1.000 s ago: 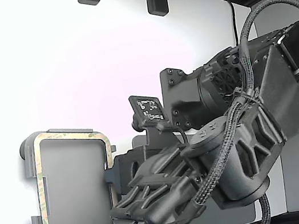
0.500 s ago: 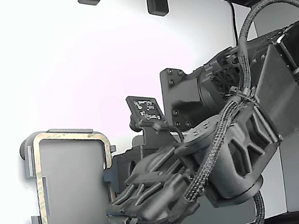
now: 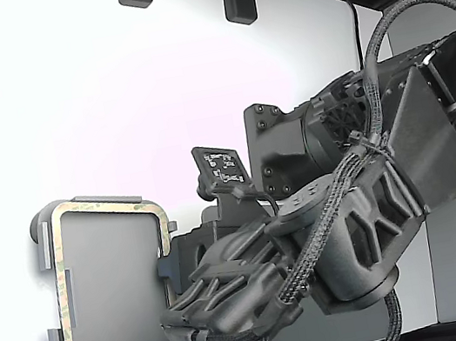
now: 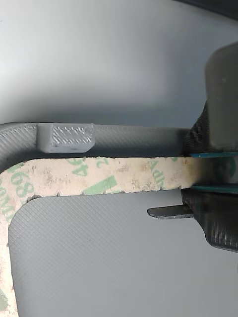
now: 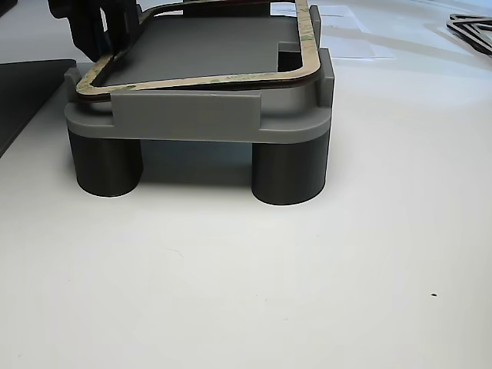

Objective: Move top rectangular frame to the holder.

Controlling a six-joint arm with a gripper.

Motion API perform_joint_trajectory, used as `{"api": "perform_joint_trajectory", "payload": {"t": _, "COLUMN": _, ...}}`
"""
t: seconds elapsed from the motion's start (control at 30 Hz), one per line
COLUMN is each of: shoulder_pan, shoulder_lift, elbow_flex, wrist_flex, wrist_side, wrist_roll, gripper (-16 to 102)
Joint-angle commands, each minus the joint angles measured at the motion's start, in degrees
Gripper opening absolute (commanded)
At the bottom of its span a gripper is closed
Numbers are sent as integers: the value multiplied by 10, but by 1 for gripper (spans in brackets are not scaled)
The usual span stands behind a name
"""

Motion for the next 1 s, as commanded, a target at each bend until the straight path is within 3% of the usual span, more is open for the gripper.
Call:
{"api": "perform_joint_trajectory", "payload": {"t": 0.0, "shoulder_pan": -9, "shoulder_lift": 18, "elbow_flex": -12, "wrist_flex": -1, "wrist_side": 0, "wrist_roll": 1, "gripper": -12}}
{"api": "perform_joint_trajectory", "payload": {"t": 0.3, "shoulder_pan": -9, "shoulder_lift": 18, "elbow_flex": -18, "wrist_flex": -4, "wrist_side": 2, "wrist_roll": 5, "gripper": -9}}
{"api": "perform_joint_trajectory", "payload": {"t": 0.33, "shoulder_pan": -9, "shoulder_lift": 18, "elbow_flex": -18, "wrist_flex": -6, "wrist_side": 1, "wrist_roll": 7, "gripper": -2}}
{"api": "perform_joint_trajectory", "payload": {"t": 0.37, "shoulder_pan": -9, "shoulder_lift": 18, "elbow_flex": -17, "wrist_flex": -11, "wrist_side": 1, "wrist_roll": 6, "gripper": 9}}
{"api": "perform_joint_trajectory", "payload": {"t": 0.4, "shoulder_pan": -9, "shoulder_lift": 18, "elbow_flex": -16, "wrist_flex": -14, "wrist_side": 1, "wrist_roll": 6, "gripper": 29}}
{"api": "perform_joint_trajectory", "payload": {"t": 0.43, "shoulder_pan": -9, "shoulder_lift": 18, "elbow_flex": -16, "wrist_flex": -16, "wrist_side": 1, "wrist_roll": 6, "gripper": 38}}
{"api": "perform_joint_trajectory", "payload": {"t": 0.5, "shoulder_pan": -9, "shoulder_lift": 18, "elbow_flex": -15, "wrist_flex": -19, "wrist_side": 0, "wrist_roll": -2, "gripper": 50}}
{"api": "perform_joint_trajectory", "payload": {"t": 0.6, "shoulder_pan": -8, "shoulder_lift": 22, "elbow_flex": -17, "wrist_flex": -14, "wrist_side": -2, "wrist_roll": -4, "gripper": 57}}
{"api": "perform_joint_trajectory", "payload": {"t": 0.63, "shoulder_pan": -7, "shoulder_lift": 26, "elbow_flex": -15, "wrist_flex": -14, "wrist_side": 3, "wrist_roll": -4, "gripper": 67}}
{"api": "perform_joint_trajectory", "payload": {"t": 0.67, "shoulder_pan": -6, "shoulder_lift": 28, "elbow_flex": -16, "wrist_flex": -13, "wrist_side": 6, "wrist_roll": -4, "gripper": 99}}
{"api": "perform_joint_trajectory", "payload": {"t": 0.8, "shoulder_pan": -3, "shoulder_lift": 23, "elbow_flex": -62, "wrist_flex": -8, "wrist_side": 44, "wrist_roll": -44, "gripper": 100}}
{"api": "perform_joint_trajectory", "payload": {"t": 0.97, "shoulder_pan": 13, "shoulder_lift": 35, "elbow_flex": -136, "wrist_flex": -5, "wrist_side": 140, "wrist_roll": -120, "gripper": 100}}
